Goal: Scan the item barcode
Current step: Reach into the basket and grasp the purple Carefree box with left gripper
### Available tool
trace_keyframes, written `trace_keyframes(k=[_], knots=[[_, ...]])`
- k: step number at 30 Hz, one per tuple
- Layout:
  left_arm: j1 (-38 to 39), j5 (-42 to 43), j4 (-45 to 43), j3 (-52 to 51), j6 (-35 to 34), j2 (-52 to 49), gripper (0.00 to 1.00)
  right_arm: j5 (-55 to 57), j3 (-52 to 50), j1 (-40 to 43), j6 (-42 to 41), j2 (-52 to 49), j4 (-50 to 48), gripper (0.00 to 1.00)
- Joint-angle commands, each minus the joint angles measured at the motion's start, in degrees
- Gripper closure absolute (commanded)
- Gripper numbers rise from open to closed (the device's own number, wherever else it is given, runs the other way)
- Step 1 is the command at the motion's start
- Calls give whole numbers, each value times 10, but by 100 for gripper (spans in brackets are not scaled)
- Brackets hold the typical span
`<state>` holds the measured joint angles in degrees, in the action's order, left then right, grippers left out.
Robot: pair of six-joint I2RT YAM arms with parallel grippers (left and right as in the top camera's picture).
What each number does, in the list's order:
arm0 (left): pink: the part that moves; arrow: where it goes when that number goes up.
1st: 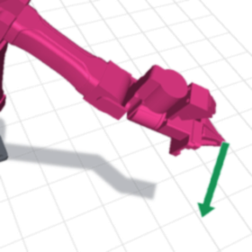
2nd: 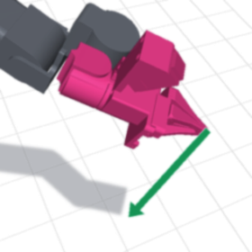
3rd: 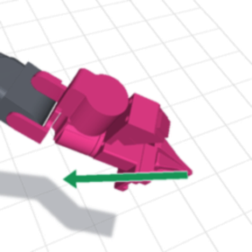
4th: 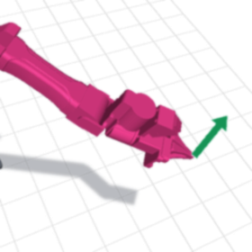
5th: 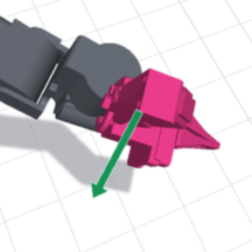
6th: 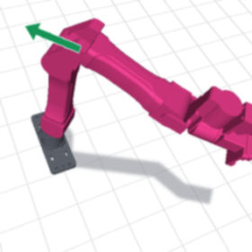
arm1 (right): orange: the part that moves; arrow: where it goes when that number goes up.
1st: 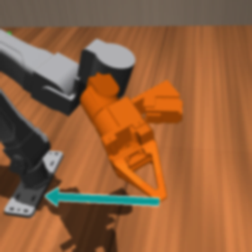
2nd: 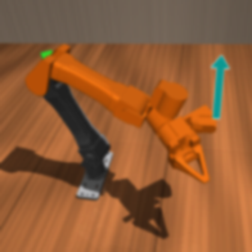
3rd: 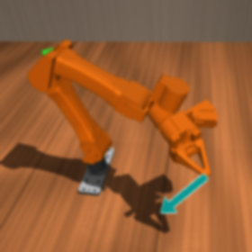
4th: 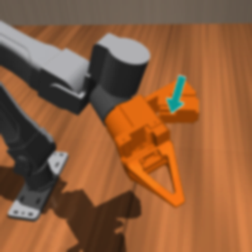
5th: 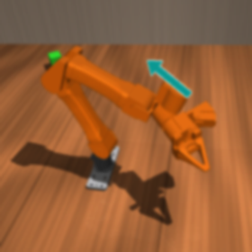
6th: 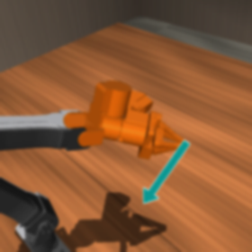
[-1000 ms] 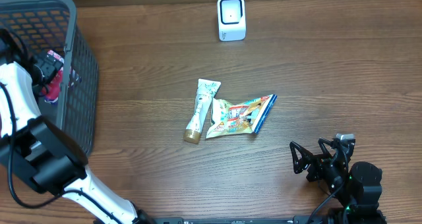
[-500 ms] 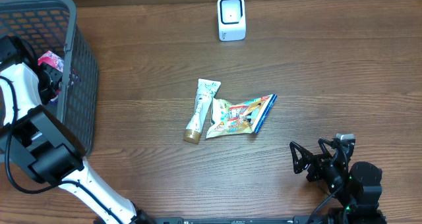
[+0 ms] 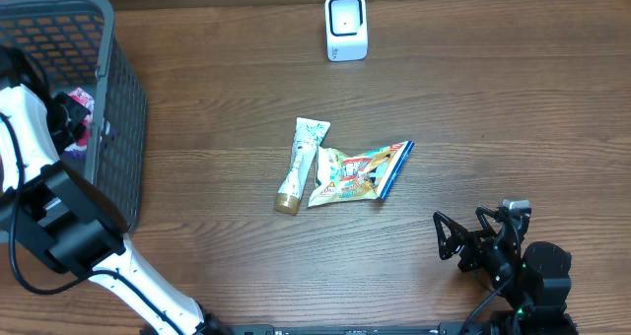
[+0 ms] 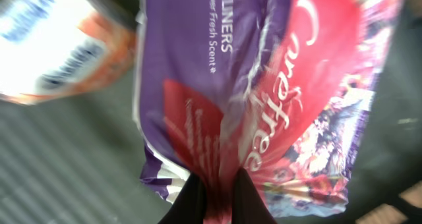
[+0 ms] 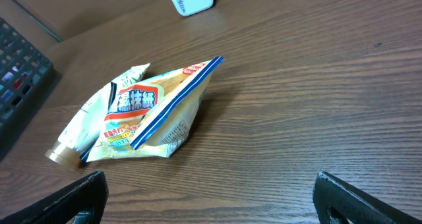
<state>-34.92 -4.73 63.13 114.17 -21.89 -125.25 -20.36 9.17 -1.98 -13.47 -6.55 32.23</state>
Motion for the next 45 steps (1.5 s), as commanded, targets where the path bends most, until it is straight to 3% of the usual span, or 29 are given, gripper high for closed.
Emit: trace_keyframes(k=[1,7,10,11,12,13,14,22,29,34,37,38,40,42,43,44,45], knots=[[-3,4,9,48,0,91,96,4,-2,-2,0,3,11,0],[-2,79,33,49,-6,254,96,4,-2,-2,0,3,11,0],[-2,26,40,49,-4,285,95,4,-2,-2,0,3,11,0],[-2,19,42,47,-5,282,86,4,-2,-2,0,3,11,0],[-3,17,43,33,-15,272,48,4,-2,-2,0,3,11,0],[-3,17,40,23,-22,265,30,4,-2,-2,0,3,11,0],[-3,17,28,1,-30,245,0,4,-2,-2,0,3,11,0],[-18,14,5,-20,-106,78,0,4,-2,-2,0,3,11,0],[-17,14,-17,-20,-171,-1,0,4,-2,-2,0,3,11,0],[-17,28,-50,-20,-169,-49,0,4,-2,-2,0,3,11,0],[-16,149,-92,-20,-106,-93,0,4,-2,-2,0,3,11,0],[-15,153,-92,-20,-102,-96,5,4,-2,-2,0,3,11,0],[-14,151,-89,-20,-97,-102,28,4,-2,-2,0,3,11,0],[-14,151,-86,-20,-86,-103,60,4,-2,-2,0,3,11,0],[-14,151,-83,-19,-83,-101,82,4,-2,-2,0,3,11,0],[-14,151,-82,-19,-83,-100,95,4,-2,-2,0,3,11,0],[-16,151,-77,-17,-83,-98,96,4,-2,-2,0,3,11,0]])
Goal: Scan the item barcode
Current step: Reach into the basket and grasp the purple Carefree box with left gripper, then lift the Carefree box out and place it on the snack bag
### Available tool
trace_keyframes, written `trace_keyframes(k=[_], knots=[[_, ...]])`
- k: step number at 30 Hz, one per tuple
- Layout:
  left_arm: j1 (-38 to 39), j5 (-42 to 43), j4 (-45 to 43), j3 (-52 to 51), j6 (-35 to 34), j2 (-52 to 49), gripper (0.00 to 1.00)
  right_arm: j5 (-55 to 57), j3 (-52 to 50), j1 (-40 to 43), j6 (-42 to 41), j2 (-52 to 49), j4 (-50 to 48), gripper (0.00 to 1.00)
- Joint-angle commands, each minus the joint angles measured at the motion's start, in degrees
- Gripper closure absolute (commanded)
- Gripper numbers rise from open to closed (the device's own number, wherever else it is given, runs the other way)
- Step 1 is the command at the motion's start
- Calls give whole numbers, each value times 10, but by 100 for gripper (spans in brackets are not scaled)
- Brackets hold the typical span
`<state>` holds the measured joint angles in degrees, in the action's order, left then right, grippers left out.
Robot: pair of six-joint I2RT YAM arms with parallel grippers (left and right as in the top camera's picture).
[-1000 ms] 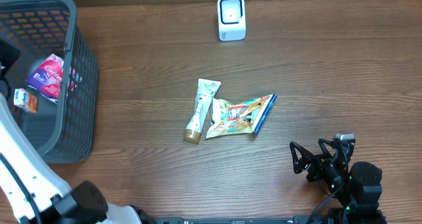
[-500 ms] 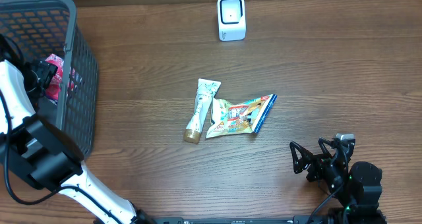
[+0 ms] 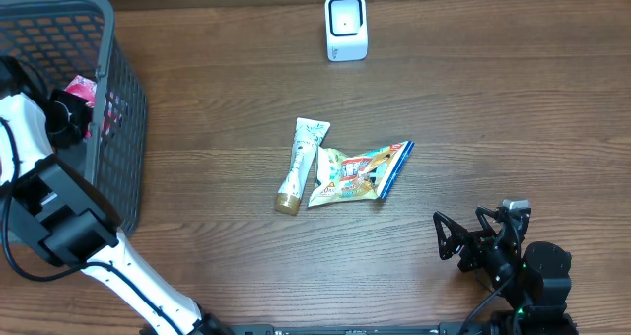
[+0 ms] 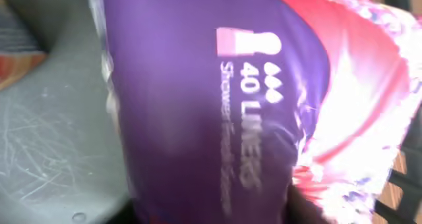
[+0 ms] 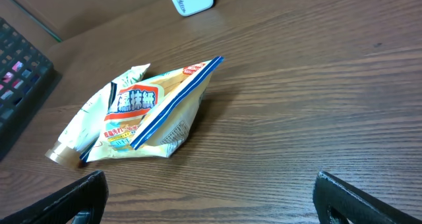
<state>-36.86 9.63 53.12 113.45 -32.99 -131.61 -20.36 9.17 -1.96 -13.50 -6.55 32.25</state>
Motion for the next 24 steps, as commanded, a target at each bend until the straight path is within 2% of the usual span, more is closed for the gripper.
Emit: trace_keyframes(k=[1,6,9,17,22,24], knots=[[2,8,30,-6,28,-32,96,4,-2,-2,0,3,11,0],[-10,8,102,56,28,2,96,4,-2,-2,0,3,11,0],[-11,7,117,86,28,56,96,4,-2,-2,0,3,11,0],[-2,7,112,97,28,273,96,4,-2,-2,0,3,11,0],[38,21,158,97,26,384,96,4,-2,-2,0,3,11,0],[81,46,180,97,29,407,96,4,-2,-2,0,3,11,0]])
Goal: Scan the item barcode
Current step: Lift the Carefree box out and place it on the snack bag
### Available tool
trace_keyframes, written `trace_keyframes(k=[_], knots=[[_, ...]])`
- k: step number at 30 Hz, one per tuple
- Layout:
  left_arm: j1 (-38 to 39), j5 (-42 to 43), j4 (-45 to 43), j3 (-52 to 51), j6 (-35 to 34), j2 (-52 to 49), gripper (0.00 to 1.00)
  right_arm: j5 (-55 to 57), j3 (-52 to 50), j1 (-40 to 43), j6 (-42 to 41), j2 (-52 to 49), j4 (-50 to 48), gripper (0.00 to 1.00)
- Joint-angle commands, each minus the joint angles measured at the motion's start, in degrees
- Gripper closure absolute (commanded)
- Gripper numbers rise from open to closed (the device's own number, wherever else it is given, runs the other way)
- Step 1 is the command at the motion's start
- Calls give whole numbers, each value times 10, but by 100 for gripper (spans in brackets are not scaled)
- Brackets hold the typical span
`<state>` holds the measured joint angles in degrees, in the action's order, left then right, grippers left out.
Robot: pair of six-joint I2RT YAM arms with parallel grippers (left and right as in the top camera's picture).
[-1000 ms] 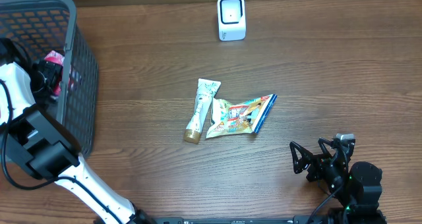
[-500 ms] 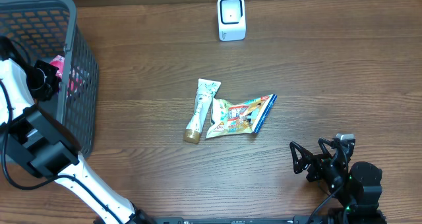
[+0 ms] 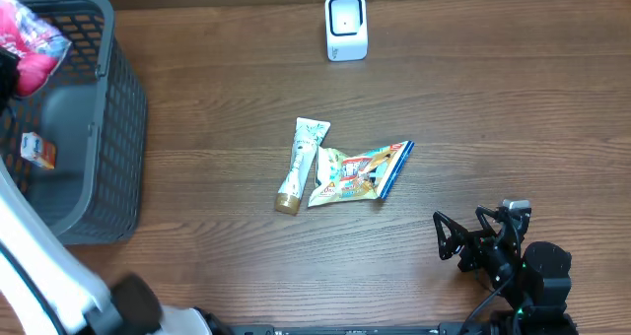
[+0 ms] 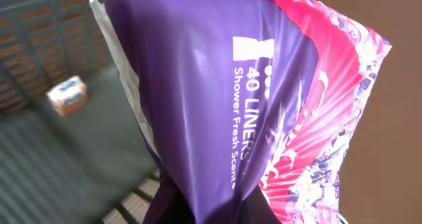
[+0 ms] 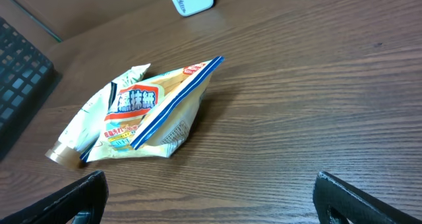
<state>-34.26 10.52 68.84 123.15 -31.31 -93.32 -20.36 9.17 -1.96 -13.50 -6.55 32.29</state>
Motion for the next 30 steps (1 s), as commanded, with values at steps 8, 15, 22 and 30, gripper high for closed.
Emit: trace_keyframes(k=[8,15,22,30], knots=[[369,-7,82,-62,84,-20,96,4,-2,-2,0,3,10,0],[533,-48,47,-144,84,-163,96,4,-2,-2,0,3,10,0],[616,-40,-8,-144,59,-301,96,4,-2,-2,0,3,10,0],[671,32,-38,-144,51,-356,96,4,-2,-2,0,3,10,0]])
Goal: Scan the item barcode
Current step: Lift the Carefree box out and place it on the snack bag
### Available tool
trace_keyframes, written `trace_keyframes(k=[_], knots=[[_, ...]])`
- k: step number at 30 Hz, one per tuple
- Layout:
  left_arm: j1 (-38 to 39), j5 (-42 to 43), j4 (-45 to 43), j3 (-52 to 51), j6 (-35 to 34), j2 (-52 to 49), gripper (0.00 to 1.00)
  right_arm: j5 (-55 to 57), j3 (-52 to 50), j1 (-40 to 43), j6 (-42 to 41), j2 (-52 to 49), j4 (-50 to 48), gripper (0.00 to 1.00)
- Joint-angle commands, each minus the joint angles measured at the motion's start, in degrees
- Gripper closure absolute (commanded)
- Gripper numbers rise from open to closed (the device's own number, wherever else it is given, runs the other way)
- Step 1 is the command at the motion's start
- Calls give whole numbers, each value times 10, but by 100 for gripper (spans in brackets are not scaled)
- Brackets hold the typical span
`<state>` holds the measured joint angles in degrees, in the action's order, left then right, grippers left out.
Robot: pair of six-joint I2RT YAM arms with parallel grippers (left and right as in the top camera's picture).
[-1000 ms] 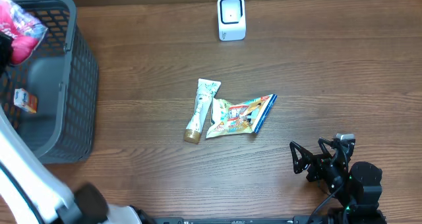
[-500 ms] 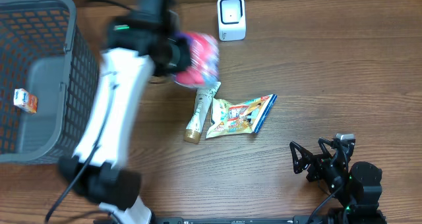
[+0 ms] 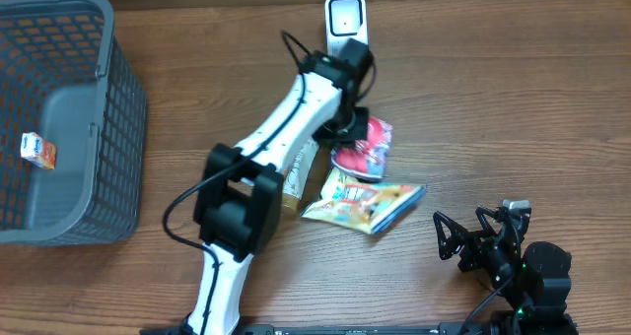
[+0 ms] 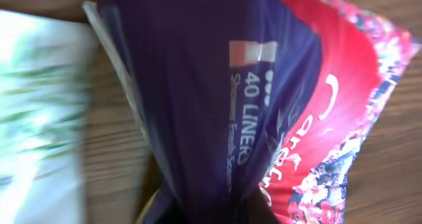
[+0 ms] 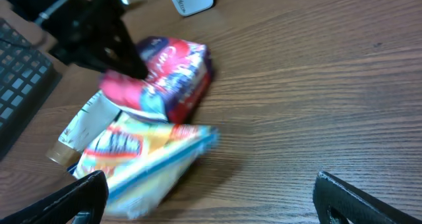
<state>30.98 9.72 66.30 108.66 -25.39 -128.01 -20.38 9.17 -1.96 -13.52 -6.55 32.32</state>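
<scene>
The purple and pink liner pack (image 3: 367, 148) rests low on the table in front of the white scanner (image 3: 346, 26). My left gripper (image 3: 343, 128) is shut on its edge. In the left wrist view the liner pack (image 4: 264, 112) fills the frame, its end pinched in my left gripper (image 4: 208, 212). The right wrist view shows the liner pack (image 5: 173, 79) under the black left gripper (image 5: 105, 36). Near the front right edge, my right gripper (image 3: 471, 244) stands open and holds nothing. No barcode shows on the pack.
A yellow snack bag (image 3: 367, 205) lies just in front of the pack, and a white tube (image 3: 296, 172) lies to its left, partly under the left arm. The grey basket (image 3: 118, 128) stands at the far left with a small box (image 3: 36, 150) inside.
My left gripper was above the basket at the far left with the pack; now it is mid-table below the scanner, pack by the tube. The yellow bag has shifted toward the front right.
My left gripper was shut on the liner pack down inside the basket. Then it held the pack near the basket's rim, then raised above the basket. Now the pack is at the middle of the table before the scanner. The right arm has stayed still.
</scene>
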Motion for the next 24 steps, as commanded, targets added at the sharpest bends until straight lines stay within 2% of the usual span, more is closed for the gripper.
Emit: trace_keyframes(k=[1,3,4,6,7,9,10,14,16,18,24], knots=[[22,41,-18,2,-8,-9,95,4,-2,-2,0,3,10,0],[30,39,-23,13,0,-8,86,4,-2,-2,0,3,10,0],[30,39,-18,26,9,-7,74,4,-2,-2,0,3,10,0],[23,38,14,74,29,-7,61,4,-2,-2,0,3,10,0],[16,38,32,101,38,-7,50,4,-2,-2,0,3,10,0],[1,38,80,172,54,-6,12,4,-2,-2,0,3,10,0],[-8,38,104,210,62,-6,0,4,-2,-2,0,3,10,0],[-47,30,197,363,68,-5,0,4,-2,-2,0,3,10,0],[-99,28,278,508,92,-5,0,4,-2,-2,0,3,10,0],[-151,30,305,591,112,3,0,4,-2,-2,0,3,10,0],[-320,32,305,609,98,94,0,4,-2,-2,0,3,10,0]])
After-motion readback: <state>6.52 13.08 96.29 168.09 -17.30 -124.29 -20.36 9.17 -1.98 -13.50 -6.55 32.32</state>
